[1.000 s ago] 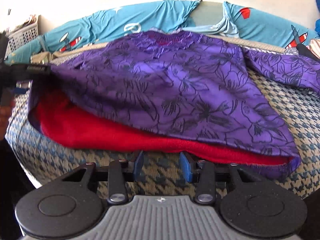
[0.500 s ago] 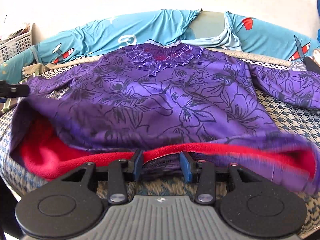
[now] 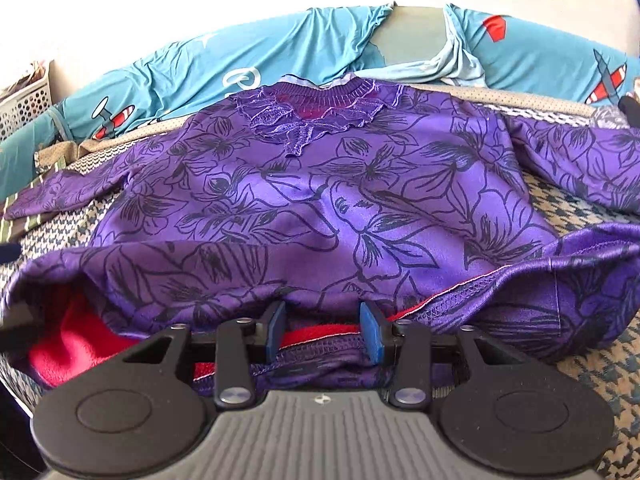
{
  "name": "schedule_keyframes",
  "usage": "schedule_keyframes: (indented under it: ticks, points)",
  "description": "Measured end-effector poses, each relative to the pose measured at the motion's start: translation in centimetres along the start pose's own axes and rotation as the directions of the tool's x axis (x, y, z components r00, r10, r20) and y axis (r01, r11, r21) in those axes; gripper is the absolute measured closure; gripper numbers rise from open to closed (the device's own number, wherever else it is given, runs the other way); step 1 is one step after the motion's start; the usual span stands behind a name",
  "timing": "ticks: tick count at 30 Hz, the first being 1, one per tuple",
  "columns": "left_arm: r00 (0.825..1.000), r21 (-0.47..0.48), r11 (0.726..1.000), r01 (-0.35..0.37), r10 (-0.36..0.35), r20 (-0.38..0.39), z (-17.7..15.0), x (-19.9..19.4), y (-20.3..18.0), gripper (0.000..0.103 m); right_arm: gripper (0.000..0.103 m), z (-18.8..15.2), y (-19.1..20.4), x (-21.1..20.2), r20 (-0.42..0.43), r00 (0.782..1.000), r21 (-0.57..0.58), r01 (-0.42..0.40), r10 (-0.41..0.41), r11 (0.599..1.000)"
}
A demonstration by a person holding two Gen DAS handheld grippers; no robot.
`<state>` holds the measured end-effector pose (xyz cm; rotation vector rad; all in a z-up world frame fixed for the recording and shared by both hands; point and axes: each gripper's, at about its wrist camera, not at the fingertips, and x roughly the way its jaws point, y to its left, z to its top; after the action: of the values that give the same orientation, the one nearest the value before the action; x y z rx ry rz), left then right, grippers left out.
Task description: Fold clothes
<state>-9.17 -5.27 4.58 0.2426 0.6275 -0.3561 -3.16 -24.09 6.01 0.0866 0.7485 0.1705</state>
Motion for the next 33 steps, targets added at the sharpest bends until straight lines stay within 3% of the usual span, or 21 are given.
schedule_keyframes:
  ticks: [4,11,17,21,26,33]
  points:
    - [0.998,0.008,1.0,-0.028,0.029,-0.054,-0.5,1.6,-0.5,0.0,0.063,0.0,-0.3,0.0,-0.001,1.0,0.017,-0.015,0.015,1.0]
    - [0.998,-0.004,1.0,-0.025,0.025,-0.064,-0.4,2.0,-0.2,0.0,0.063,0.3,-0.4,0.3,-0.016,1.0,0.006,-0.027,0.027,1.0]
    - [0.987,-0.002,0.996,-0.093,0.092,-0.128,-0.6,4.0,0.3,0.0,0.063,0.8,-1.1,0.1,-0.025,0.999,0.035,-0.046,0.047,0.998]
    - [0.984,-0.031,0.994,-0.104,0.099,-0.151,-0.5,5.1,0.9,0.0,0.063,1.0,-1.3,-1.0,-0.015,0.999,0.015,-0.05,0.05,0.999]
    - [0.982,-0.05,0.993,-0.107,0.098,-0.161,-0.1,6.0,1.3,0.0,0.063,1.1,-0.9,-3.0,0.018,0.998,-0.175,-0.05,0.054,0.983]
    - [0.981,-0.078,0.991,-0.107,0.092,-0.173,0.2,7.0,1.9,0.0,0.063,-1.2,1.6,-4.8,0.014,0.997,-0.493,-0.062,0.079,0.868]
